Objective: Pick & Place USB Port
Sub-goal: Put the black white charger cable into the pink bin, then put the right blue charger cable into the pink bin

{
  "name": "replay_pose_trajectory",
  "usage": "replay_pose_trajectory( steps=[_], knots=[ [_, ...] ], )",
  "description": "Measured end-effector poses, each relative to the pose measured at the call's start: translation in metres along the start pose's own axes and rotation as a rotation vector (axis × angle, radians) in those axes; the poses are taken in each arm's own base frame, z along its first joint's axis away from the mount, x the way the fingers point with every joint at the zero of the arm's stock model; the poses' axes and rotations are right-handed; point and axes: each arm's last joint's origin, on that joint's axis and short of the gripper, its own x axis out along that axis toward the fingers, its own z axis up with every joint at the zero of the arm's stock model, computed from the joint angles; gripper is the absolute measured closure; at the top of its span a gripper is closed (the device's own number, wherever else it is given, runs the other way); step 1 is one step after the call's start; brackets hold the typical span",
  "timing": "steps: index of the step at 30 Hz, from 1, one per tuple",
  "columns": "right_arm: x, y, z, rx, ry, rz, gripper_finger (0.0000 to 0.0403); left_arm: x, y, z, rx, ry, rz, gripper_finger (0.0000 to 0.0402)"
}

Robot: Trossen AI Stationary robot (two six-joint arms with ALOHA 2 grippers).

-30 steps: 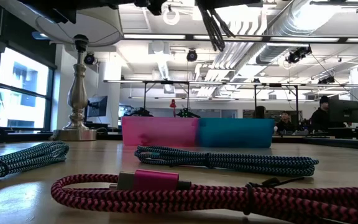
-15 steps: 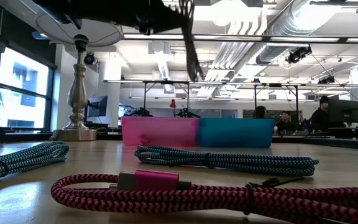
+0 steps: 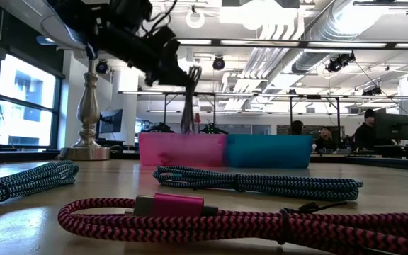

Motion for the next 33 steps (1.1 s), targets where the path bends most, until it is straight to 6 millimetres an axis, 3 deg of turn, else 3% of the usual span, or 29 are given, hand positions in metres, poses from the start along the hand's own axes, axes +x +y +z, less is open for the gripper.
replay_pose_trajectory(
  steps=[8, 16, 22, 30, 33],
  knots=[
    [0.0, 0.0, -0.001, -0.006, 0.002, 0.008, 0.0292, 0.006, 0.019, -0.013, -0.139, 0.102, 0.017, 0.0273],
    [0.0, 0.001, -0.003, 0.02, 0.011, 0.025, 0.0292, 0.017, 0.022, -0.027, -0.153, 0.15, 0.063, 0.024],
    [0.0, 0.003, -0.006, 0.024, 0.03, 0.037, 0.0292, 0.017, 0.022, -0.009, -0.12, -0.017, 0.044, 0.0238],
    [0.0, 0.003, -0.01, 0.04, 0.052, 0.044, 0.0292, -0.01, 0.024, 0.029, -0.013, -0.242, 0.085, 0.0238],
    [0.0, 0.004, -0.012, 0.041, 0.067, 0.046, 0.0292, -0.024, 0.02, 0.041, 0.044, -0.286, -0.06, 0.0238]
  ],
)
